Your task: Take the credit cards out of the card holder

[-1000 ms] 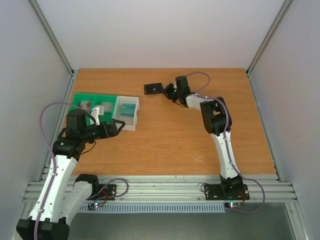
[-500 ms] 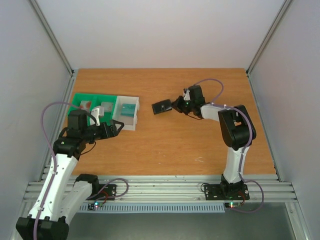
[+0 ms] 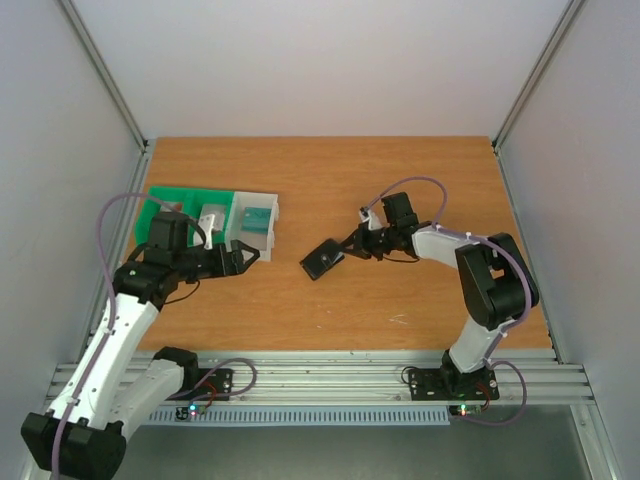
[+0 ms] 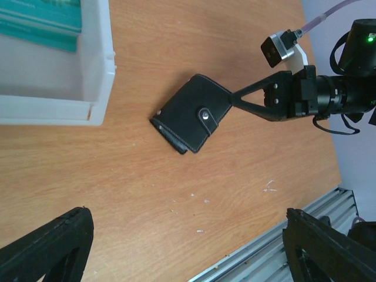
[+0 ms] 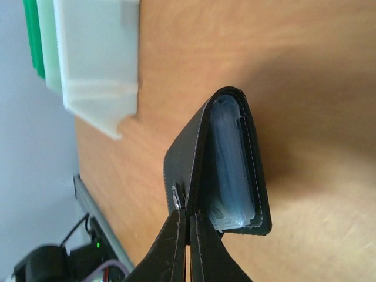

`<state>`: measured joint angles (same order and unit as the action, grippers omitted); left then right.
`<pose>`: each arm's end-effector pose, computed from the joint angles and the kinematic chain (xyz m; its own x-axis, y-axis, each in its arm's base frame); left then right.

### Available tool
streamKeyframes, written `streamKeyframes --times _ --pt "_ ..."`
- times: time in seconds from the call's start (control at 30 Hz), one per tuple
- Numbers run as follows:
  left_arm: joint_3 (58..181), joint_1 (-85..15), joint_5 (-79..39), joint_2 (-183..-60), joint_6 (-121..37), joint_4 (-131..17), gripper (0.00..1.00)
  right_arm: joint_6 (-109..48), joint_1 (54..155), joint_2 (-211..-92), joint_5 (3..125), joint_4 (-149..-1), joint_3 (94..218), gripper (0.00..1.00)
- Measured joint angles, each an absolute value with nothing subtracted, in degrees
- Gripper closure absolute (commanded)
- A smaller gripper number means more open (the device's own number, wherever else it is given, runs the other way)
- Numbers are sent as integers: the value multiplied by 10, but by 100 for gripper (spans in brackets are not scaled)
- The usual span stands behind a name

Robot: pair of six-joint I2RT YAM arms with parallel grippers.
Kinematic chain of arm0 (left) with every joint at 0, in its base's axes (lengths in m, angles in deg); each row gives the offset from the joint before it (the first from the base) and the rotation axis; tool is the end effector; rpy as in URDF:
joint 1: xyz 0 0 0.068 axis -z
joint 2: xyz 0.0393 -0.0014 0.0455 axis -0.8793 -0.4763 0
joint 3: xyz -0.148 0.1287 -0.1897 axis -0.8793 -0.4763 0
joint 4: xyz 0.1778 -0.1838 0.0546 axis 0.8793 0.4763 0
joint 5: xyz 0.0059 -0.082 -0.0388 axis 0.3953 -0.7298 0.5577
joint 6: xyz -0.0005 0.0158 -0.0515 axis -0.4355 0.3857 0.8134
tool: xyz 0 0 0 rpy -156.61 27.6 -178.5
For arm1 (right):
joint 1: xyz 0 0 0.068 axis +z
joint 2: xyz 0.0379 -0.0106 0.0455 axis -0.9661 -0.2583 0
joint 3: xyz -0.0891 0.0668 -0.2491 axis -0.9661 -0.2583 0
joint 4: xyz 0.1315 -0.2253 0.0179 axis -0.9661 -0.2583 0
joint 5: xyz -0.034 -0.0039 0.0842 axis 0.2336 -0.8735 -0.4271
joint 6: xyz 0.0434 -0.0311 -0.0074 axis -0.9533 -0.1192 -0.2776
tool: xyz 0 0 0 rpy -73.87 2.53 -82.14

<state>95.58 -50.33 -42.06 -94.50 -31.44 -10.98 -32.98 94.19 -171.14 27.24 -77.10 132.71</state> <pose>0.1590 -0.0500 0.2980 -0.8305 -0.1680 -0.5311 0.2284 0.7669 -0.5997 0.3121 0.1351 0.1539 -0.8274 -0.1673 -0.5361 -0.5280 0.5569 0.6412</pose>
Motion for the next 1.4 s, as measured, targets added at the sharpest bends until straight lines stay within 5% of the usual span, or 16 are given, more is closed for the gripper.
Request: streamKeyframes --times 0.43,0.77,1.03,1.4 --pt "948 -467 -424 -970 -284 -116 17 -159 1011 -1664 254 -1011 1368 98" --pt "940 -466 -432 -972 -275 -122 17 -121 1020 -1716 335 -1104 1438 86" --pt "940 -465 -431 -957 -281 -117 17 -220 1048 -1726 439 -1159 1477 67" --pt "940 -464 -410 -909 -302 -96 15 -439 1158 -1725 559 -1200 1491 61"
